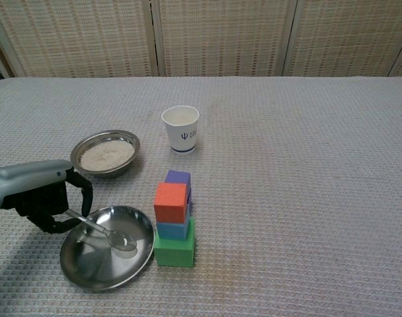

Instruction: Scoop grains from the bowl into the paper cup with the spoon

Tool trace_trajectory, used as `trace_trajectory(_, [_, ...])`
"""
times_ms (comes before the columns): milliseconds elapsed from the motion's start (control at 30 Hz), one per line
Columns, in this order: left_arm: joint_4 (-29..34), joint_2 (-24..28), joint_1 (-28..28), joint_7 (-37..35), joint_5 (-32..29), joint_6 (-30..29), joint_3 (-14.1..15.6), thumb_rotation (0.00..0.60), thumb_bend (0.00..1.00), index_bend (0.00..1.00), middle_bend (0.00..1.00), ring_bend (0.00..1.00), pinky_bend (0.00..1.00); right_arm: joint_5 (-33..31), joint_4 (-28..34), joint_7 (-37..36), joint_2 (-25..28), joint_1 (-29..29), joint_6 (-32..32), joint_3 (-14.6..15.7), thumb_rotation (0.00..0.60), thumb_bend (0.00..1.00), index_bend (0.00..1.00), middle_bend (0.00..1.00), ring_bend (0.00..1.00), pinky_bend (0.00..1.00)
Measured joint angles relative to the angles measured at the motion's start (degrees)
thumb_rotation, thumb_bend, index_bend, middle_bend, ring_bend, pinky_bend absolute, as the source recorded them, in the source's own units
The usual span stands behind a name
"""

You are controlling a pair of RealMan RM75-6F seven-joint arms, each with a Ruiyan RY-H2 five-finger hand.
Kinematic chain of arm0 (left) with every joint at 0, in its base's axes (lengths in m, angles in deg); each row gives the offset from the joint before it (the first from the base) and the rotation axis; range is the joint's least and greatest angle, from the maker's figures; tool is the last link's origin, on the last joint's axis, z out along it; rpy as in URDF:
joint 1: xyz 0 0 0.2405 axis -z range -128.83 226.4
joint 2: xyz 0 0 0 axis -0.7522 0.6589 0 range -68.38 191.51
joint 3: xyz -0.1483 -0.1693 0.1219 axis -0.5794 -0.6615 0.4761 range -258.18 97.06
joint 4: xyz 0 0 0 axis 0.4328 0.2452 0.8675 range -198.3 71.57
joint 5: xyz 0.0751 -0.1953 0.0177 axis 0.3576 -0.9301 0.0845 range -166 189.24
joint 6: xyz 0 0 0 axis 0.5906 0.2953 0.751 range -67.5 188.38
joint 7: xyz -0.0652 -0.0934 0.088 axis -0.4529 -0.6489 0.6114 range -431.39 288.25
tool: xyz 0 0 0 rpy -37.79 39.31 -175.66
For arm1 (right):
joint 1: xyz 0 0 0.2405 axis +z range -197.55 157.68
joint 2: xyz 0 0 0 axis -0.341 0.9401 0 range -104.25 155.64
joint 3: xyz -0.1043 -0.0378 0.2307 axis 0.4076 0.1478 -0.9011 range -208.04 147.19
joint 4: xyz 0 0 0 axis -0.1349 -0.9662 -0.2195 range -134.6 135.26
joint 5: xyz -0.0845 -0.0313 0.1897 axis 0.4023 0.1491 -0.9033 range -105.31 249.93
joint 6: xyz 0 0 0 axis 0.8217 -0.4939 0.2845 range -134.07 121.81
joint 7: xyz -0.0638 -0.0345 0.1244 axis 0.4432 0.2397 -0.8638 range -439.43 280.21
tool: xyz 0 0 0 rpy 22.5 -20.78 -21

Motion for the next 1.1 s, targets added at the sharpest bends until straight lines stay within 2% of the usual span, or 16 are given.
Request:
trace_trajectory(433, [0.48,0.37,-0.73,-0.9,2.56,-1.82,0.06,0.6,0.41,0.23,1.0,1.0,1.0,0.2,0.09,-0.11,0.25,-0.08,-0.04,0.13,0.6,0.15,0.0,0.0,0.0,0.0])
trace_trajectory(600, [2.4,3.32,-2.96,-4.1,7.89,-6.08,-0.22,0.6,0.41,0.18,1.0,1.0,1.0,0.19,-0.09,-0.37,0.27,-0.16,-0.37,0.03,0.6,0.15,0.0,0.0,0.0,0.0])
trace_trajectory(667, [3.03,5.02,-4.65,-6.98,10.95,-8.59,-0.13,0.6,0.41,0.16,0.98,0.97,0.99,0.21,-0.16,-0.44,0.31,-0.32,-0.81,-0.04,0.6,0.15,0.0,0.0,0.0,0.0])
trace_trajectory(700, [3.18,5.73,-5.48,-8.64,12.39,-9.69,0.01,0.6,0.41,0.15,0.88,0.88,0.93,0.21,-0.18,-0.43,0.33,-0.41,-1.01,-0.07,0.6,0.15,0.0,0.0,0.0,0.0])
trace_trajectory(733, [3.25,6.43,-6.35,-10.57,13.99,-10.81,0.22,0.6,0.41,0.13,0.73,0.75,0.83,0.19,-0.2,-0.34,0.34,-0.52,-1.15,-0.09,0.6,0.15,0.0,0.0,0.0,0.0])
trace_trajectory(800, [3.01,7.96,-8.53,-16.07,18.35,-13.63,1.03,0.6,0.41,0.1,0.39,0.43,0.56,0.07,-0.13,-0.01,0.38,-0.58,-1.0,-0.03,0.6,0.15,0.0,0.0,0.0,0.0])
trace_trajectory(833, [2.62,8.54,-9.59,-18.86,20.49,-15.11,1.51,0.6,0.41,0.09,0.26,0.28,0.44,-0.11,0.01,0.34,0.45,-0.61,-0.68,0.07,0.6,0.15,0.0,0.0,0.0,0.0])
trace_trajectory(900, [0.71,9.52,-12.54,-26.06,25.98,-19.76,2.71,0.6,0.41,0.07,0.11,0.08,0.26,-0.57,0.43,1.11,0.55,-0.6,0.05,0.19,0.6,0.15,0.0,0.0,0.0,0.0])
trace_trajectory(967, [-2.85,9.69,-15.86,-33.05,30.95,-26.28,3.5,0.6,0.41,0.07,0.06,0.01,0.17,-1.07,1.01,2.17,0.53,-0.5,0.83,0.22,0.6,0.15,0.0,0.0,0.0,0.0])
trace_trajectory(1100, [-13.61,8.06,-22.02,-40.96,36.37,-41.0,3.48,0.6,0.41,0.03,0.0,0.0,0.12,-1.38,1.34,3.92,-0.16,-0.27,1.5,0.02,0.6,0.15,0.0,0.0,0.0,0.0])
